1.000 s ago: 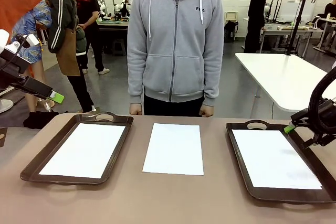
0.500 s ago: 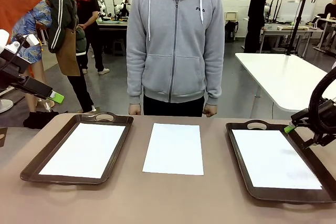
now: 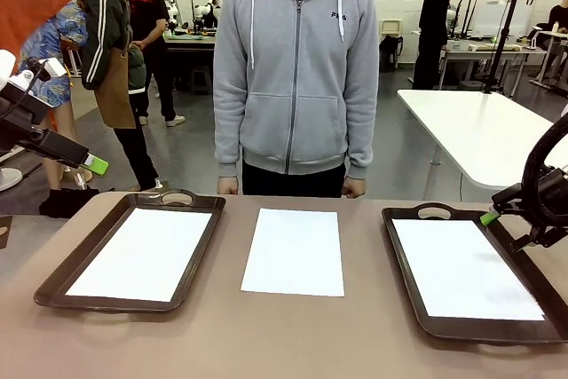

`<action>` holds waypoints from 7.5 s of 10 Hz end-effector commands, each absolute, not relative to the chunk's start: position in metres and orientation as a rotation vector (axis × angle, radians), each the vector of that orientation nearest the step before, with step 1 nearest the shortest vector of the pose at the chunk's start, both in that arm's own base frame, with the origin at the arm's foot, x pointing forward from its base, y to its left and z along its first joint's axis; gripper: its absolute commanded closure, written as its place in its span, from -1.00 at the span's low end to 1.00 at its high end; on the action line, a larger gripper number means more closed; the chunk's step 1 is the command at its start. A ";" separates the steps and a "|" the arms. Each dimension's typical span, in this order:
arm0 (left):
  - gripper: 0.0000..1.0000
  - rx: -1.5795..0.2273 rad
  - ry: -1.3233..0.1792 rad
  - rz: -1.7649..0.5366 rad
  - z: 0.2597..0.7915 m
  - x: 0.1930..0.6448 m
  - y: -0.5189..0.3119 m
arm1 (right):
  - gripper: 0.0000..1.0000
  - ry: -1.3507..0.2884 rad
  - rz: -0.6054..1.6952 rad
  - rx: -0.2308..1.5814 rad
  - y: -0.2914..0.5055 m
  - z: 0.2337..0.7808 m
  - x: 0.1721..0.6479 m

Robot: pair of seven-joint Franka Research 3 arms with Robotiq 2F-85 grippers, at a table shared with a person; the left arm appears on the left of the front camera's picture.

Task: Sort the A4 documents.
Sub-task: Place the A4 Paper in the designated Handle tray, then receive the A4 Paper.

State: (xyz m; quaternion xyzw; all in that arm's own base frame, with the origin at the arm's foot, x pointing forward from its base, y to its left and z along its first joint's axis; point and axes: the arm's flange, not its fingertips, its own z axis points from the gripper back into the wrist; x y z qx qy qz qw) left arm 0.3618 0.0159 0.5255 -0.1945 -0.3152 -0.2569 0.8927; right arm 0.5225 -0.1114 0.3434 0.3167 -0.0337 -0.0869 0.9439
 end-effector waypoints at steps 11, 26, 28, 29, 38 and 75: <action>-1.00 -0.398 -0.659 -0.530 0.523 0.362 0.016 | -1.00 -0.182 -0.046 0.630 -0.114 0.359 0.470; -1.00 -0.398 -0.659 -0.530 0.523 0.362 0.016 | -1.00 -0.709 0.918 0.605 -0.069 0.549 0.266; -1.00 -0.398 -0.659 -0.530 0.523 0.362 0.016 | -1.00 -0.775 0.894 0.580 -0.059 0.548 0.273; -1.00 -0.398 -0.659 -0.530 0.523 0.362 0.016 | -1.00 -0.757 0.882 0.587 -0.056 0.550 0.280; -1.00 -0.398 -0.659 -0.530 0.523 0.362 0.016 | -1.00 -0.712 0.871 0.600 -0.056 0.548 0.288; -1.00 -0.398 -0.659 -0.530 0.523 0.362 0.016 | -1.00 -0.712 0.871 0.600 -0.056 0.548 0.288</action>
